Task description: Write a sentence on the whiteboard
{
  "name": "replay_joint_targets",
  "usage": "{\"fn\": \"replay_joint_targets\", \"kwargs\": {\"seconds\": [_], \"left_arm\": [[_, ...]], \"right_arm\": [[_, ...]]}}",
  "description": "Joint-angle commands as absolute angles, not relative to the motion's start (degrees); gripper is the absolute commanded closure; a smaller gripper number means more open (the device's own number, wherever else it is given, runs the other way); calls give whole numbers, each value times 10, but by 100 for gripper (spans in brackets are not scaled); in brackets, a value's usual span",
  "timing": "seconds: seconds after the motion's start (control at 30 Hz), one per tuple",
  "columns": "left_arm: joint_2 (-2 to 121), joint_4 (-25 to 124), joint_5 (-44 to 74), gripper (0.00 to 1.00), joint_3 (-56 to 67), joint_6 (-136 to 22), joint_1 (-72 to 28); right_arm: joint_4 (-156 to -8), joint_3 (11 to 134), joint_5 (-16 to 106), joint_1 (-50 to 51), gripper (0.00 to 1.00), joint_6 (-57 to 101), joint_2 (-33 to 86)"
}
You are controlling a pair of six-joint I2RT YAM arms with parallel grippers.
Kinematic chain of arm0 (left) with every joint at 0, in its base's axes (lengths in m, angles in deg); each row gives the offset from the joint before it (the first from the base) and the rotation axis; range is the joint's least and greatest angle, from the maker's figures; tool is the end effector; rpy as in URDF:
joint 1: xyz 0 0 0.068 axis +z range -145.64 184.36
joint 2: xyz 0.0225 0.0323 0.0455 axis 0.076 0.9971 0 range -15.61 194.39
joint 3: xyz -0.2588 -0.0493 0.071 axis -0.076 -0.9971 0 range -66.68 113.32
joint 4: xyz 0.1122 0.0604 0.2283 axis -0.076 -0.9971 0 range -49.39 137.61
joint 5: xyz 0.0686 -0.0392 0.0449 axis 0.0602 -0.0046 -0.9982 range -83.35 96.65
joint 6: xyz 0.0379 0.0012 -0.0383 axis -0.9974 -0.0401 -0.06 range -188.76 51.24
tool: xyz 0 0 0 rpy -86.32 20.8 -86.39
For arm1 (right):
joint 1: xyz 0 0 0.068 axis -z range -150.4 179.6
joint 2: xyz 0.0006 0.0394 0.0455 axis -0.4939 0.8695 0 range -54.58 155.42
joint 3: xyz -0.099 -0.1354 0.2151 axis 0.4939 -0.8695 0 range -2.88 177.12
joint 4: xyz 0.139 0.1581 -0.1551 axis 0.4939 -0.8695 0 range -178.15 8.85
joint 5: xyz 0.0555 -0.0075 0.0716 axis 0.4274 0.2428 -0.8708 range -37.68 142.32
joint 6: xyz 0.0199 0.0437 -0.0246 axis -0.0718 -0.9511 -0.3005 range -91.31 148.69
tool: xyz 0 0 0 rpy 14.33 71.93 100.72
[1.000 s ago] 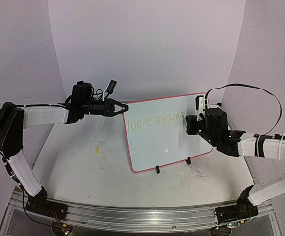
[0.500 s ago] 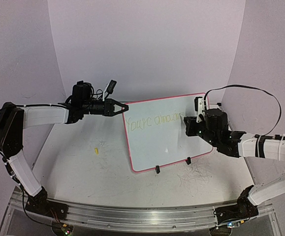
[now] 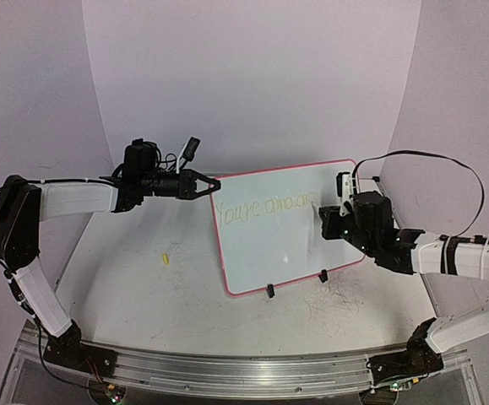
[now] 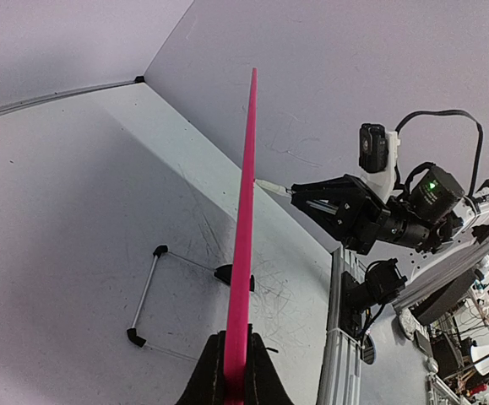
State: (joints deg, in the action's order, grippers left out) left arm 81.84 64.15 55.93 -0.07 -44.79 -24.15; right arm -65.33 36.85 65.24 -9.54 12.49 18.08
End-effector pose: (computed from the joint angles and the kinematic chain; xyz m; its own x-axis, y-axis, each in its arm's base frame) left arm 0.3293 -0.2096 0.2772 -0.5870 0.0172 -0.8094 0.7861 0.2514 -0.5647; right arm 0.2249 0.1727 0.2505 -0.3446 0.0702 -0.9361 -0.3680 0.9073 0.2035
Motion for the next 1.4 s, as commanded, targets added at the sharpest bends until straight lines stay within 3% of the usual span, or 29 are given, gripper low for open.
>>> {"fn": "replay_joint_targets", "kwargs": {"seconds": [0.0, 0.4, 1.37], "left_arm": [[802, 629, 549, 100, -3, -456, -244], [801, 629, 548, 100, -3, -456, -243], [800, 629, 548, 100, -3, -456, -244]], "right_arm": [[-634, 399, 686, -93, 100, 124, 193], [-619, 420, 690, -91, 100, 141, 212], [-696, 333, 632, -103, 100, 101, 159]]}}
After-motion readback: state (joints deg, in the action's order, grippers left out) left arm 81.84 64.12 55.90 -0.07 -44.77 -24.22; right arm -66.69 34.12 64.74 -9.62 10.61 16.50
